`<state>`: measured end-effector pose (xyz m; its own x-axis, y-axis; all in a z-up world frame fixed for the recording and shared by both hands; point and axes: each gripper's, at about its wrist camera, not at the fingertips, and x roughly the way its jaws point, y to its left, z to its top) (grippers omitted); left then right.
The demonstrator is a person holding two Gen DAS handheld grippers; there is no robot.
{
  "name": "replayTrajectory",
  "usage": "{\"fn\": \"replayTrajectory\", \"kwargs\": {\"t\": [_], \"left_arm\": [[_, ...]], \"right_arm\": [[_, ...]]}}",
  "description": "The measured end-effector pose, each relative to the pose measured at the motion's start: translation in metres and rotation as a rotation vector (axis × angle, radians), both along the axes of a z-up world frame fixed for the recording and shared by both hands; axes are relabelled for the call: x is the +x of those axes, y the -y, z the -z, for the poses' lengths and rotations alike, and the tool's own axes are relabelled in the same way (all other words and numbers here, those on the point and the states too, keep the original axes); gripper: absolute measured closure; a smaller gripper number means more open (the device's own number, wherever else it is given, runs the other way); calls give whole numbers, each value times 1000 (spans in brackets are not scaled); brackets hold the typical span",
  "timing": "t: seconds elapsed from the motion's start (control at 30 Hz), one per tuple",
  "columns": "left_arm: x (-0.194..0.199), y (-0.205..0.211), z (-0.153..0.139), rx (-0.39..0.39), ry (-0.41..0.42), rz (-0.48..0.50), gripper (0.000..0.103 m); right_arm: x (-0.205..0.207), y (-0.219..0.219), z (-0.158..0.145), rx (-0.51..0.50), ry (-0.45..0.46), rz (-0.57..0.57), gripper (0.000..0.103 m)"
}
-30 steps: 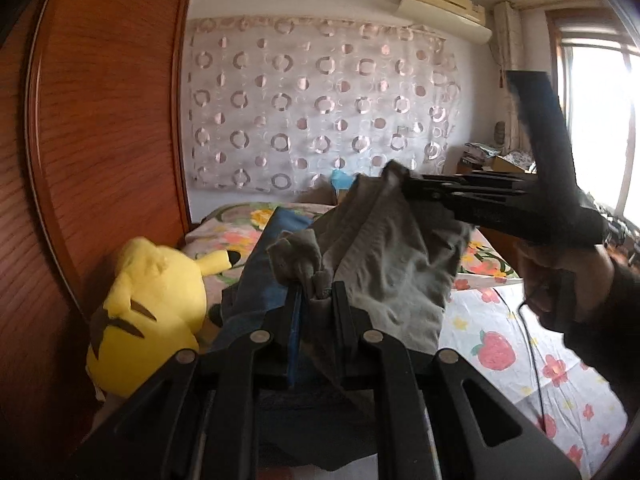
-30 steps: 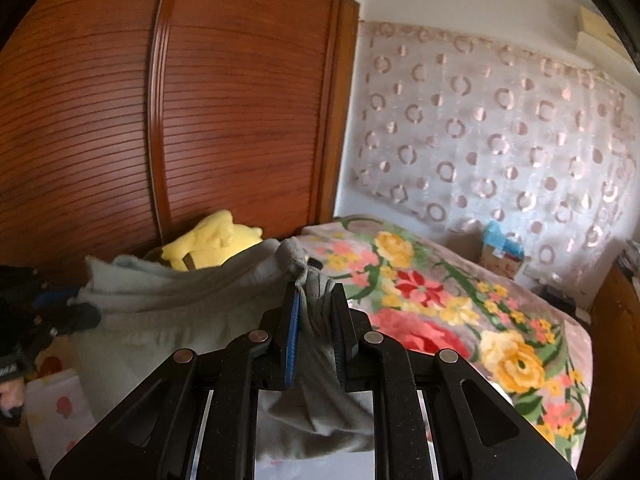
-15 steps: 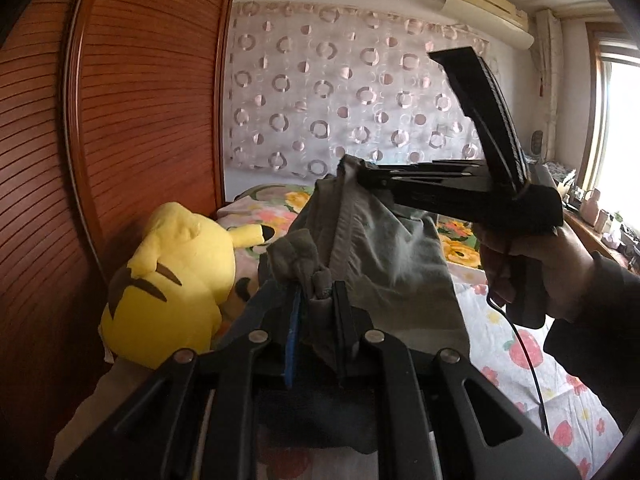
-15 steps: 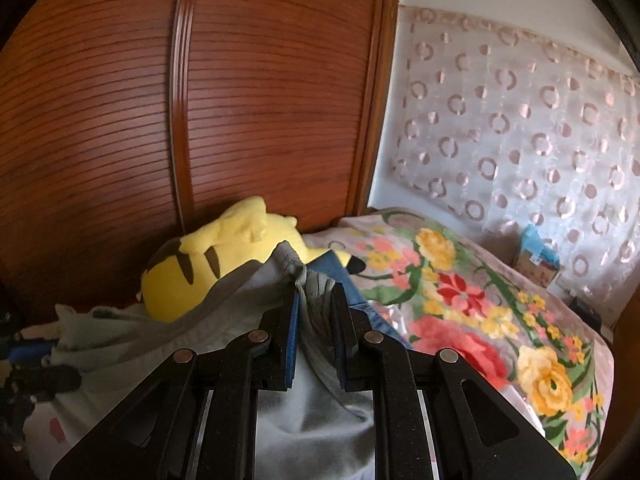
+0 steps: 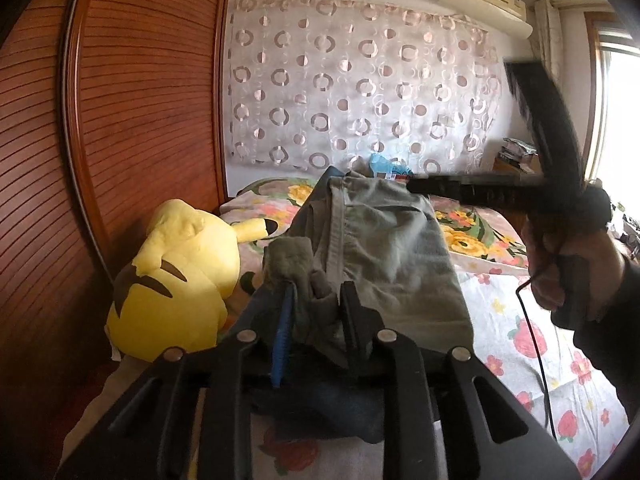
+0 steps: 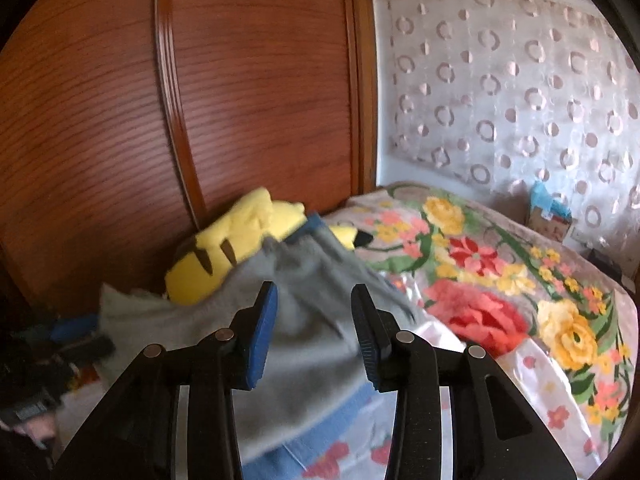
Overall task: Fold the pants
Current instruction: 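Carry the pants with both grippers toward the denim stack by the plush toy, then lower the pants onto the denim stack and open both grippers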
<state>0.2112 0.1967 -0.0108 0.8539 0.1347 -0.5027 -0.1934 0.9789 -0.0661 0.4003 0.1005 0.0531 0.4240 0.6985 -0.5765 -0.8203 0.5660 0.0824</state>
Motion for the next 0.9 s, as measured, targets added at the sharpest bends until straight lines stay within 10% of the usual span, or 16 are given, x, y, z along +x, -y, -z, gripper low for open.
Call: {"fn": "replayTrajectory", "kwargs": {"t": [0.4, 0.9], "left_arm": [[1, 7, -7, 24, -18, 60, 62], [32, 22, 41, 13, -149, 131, 61]], "right_arm": [[29, 9, 49, -20, -96, 90, 65], [-14, 38, 23, 19, -58, 100, 65]]}}
